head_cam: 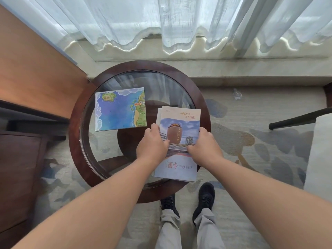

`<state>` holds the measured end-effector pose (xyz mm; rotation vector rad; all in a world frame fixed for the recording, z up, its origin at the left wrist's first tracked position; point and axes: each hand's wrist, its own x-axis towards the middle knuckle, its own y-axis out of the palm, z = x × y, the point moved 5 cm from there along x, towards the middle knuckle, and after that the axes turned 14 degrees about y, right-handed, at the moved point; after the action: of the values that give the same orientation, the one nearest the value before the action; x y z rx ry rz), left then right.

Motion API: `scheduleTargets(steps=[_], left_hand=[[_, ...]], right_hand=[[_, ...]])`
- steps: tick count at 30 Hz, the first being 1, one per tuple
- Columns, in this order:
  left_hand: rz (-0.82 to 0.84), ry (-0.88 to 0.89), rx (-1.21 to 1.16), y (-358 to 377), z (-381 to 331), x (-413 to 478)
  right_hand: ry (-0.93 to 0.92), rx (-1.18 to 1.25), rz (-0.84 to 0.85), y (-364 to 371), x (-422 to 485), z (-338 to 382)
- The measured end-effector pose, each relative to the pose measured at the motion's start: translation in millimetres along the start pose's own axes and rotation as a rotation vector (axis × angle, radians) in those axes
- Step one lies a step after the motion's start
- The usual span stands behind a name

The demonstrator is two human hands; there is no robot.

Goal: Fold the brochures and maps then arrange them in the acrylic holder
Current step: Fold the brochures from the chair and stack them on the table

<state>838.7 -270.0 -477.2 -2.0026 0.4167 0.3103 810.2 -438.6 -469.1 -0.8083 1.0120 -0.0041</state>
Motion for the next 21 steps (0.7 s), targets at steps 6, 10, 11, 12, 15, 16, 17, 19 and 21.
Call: scheduleTargets(steps=[6,10,11,12,15,16,17,19,21], left_hand=[[-0.014,0.001,-0.012,0.9,0.7,2.6],[-0.021,0.004,0.011,0.2,0.5,2.4],[-0.021,0.005,0.016,0.3,0.6,2.3],[-0.017,0.006,0.019,0.5,0.5,1.9],[-0.007,0.007,0.028,0.0,-2.2,0.5],[-0.014,0.012,0.051,-0.8,-3.4,-0.1],[-0.035,0.033,0.097,-2.2,-5.2,0.1],[-0.116,0.145,0.203,-5.6,-15.4,3.5],[-0.145,0.29,0.235,-2.7,-33.2,12.2]], right_hand=[[-0.034,-0.004,-0.001,-2.2,3.9,0.0],[-0.045,0.001,-0.005,0.1,1.9,-3.4],[-0.047,0.004,-0.006,0.5,1.7,-4.2],[-0.048,0.008,-0.007,0.6,1.9,-4.7],[-0.048,0.014,-0.014,-1.0,4.0,-5.1],[-0.052,0.005,-0.028,-3.1,4.0,-4.4],[-0.07,-0.03,-0.058,-6.1,4.1,-2.6],[-0.175,-0.214,-0.155,-13.2,4.9,5.3],[-0.332,-0.444,-0.224,-14.9,6.7,16.0]])
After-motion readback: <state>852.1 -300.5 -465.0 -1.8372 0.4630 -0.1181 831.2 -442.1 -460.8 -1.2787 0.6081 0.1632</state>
